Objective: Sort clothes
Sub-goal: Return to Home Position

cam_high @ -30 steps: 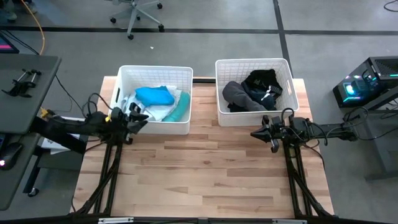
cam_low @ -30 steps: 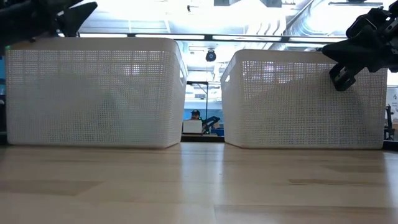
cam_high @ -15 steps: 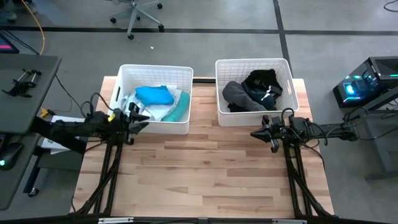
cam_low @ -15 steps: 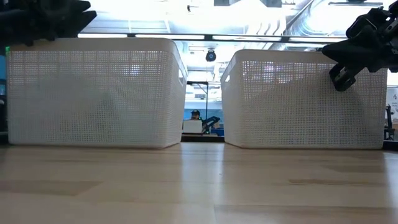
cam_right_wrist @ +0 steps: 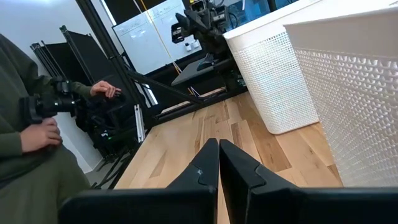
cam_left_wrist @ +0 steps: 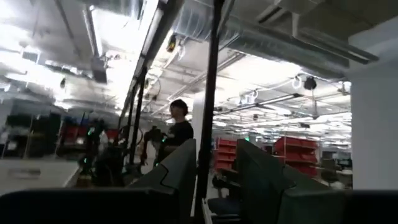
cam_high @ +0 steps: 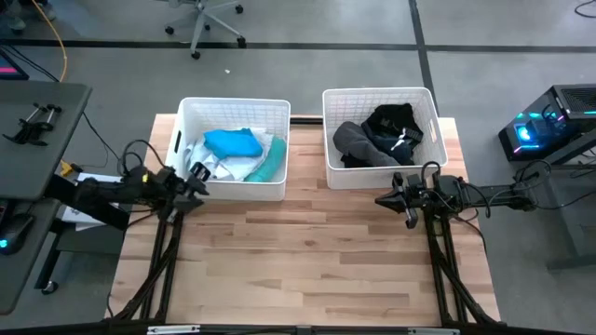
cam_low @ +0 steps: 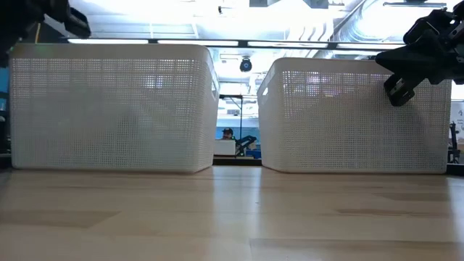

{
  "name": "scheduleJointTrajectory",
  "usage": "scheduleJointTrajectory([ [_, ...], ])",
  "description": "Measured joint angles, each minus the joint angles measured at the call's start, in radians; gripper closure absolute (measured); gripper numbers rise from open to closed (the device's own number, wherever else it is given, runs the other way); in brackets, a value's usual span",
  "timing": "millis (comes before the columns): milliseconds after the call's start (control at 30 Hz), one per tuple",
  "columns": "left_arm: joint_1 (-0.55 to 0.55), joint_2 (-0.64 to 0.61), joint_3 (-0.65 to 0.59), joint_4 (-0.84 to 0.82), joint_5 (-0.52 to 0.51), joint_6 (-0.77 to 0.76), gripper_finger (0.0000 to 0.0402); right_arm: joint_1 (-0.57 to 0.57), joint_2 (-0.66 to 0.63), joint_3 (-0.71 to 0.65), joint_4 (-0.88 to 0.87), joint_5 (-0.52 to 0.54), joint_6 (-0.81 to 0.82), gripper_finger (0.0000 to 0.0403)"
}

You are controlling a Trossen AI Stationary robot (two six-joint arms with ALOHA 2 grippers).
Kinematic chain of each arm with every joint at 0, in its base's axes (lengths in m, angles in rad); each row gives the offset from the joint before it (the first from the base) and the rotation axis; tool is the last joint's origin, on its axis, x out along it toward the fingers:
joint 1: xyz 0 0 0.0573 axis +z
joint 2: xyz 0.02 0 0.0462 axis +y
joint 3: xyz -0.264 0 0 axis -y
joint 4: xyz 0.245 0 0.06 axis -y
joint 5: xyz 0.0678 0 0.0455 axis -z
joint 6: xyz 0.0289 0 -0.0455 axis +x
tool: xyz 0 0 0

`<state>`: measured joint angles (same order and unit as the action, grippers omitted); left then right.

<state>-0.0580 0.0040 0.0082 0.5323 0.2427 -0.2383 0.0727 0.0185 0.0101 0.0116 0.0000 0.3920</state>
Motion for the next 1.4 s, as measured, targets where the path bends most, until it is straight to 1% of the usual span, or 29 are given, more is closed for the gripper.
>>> scheduleJointTrajectory([
  [67, -0.009, 0.0, 0.0, -0.062, -0.045, -0.026, 0.0298, 0.0, 0.0, 0.0, 0.0, 0.0, 0.0, 0.0403],
  [200, -0.023, 0.0, 0.005, -0.2, -0.167, -0.062, 0.0298, 0.0, 0.0, 0.0, 0.0, 0.0, 0.0, 0.0403],
  [333, -0.026, -0.001, 0.005, -0.271, -0.167, 0.021, 0.0298, 0.0, 0.0, 0.0, 0.0, 0.0, 0.0, 0.0403],
  [567, -0.026, -0.001, 0.006, -0.317, -0.163, 0.117, 0.0298, 0.0, 0.008, 0.0, 0.0, 0.0, 0.001, 0.0403],
  [667, -0.026, -0.001, 0.003, -0.282, -0.162, 0.105, 0.0298, 0.0, 0.008, 0.0, 0.0, 0.0, 0.001, 0.0403],
  [733, -0.025, 0.0, 0.0, -0.232, -0.121, 0.13, 0.0298, 0.0, 0.008, 0.0, 0.0, 0.0, 0.0, 0.0403],
  [800, -0.026, -0.001, 0.002, -0.133, -0.076, 0.166, 0.0298, 0.0, 0.008, 0.0, 0.0, 0.0, 0.001, 0.0403],
  [867, -0.026, 0.0, 0.013, -0.057, -0.055, 0.151, 0.0298, 0.0, 0.008, 0.0, 0.0, 0.0, 0.001, 0.0403],
  [1000, -0.026, 0.0, 0.056, 0.066, -0.045, 0.02, 0.0298, 0.0, 0.008, 0.0, 0.0, 0.0, 0.0, 0.0403],
  [1067, -0.026, 0.003, 0.089, 0.1, -0.055, -0.062, 0.0298, 0.0, 0.008, 0.0, 0.0, 0.0, 0.001, 0.0403],
  [1167, -0.026, 0.042, 0.152, 0.12, -0.133, -0.251, 0.0298, 0.0, 0.008, 0.0, 0.0, 0.0, 0.0, 0.0403],
  [1267, -0.026, 0.111, 0.204, 0.115, -0.263, -0.523, 0.0298, 0.0, 0.008, 0.0, 0.0, 0.0, 0.0, 0.0403],
  [1300, -0.026, 0.14, 0.215, 0.115, -0.287, -0.594, 0.0298, 0.0, 0.008, 0.0, 0.0, 0.0, 0.0, 0.0403],
  [1333, -0.028, 0.169, 0.222, 0.114, -0.298, -0.635, 0.0298, 0.0, 0.008, 0.0, 0.0, 0.0, 0.0, 0.0403],
  [1400, -0.035, 0.218, 0.226, 0.111, -0.296, -0.665, 0.0298, 0.0, 0.008, 0.0, 0.0, 0.0, 0.0, 0.0403],
])
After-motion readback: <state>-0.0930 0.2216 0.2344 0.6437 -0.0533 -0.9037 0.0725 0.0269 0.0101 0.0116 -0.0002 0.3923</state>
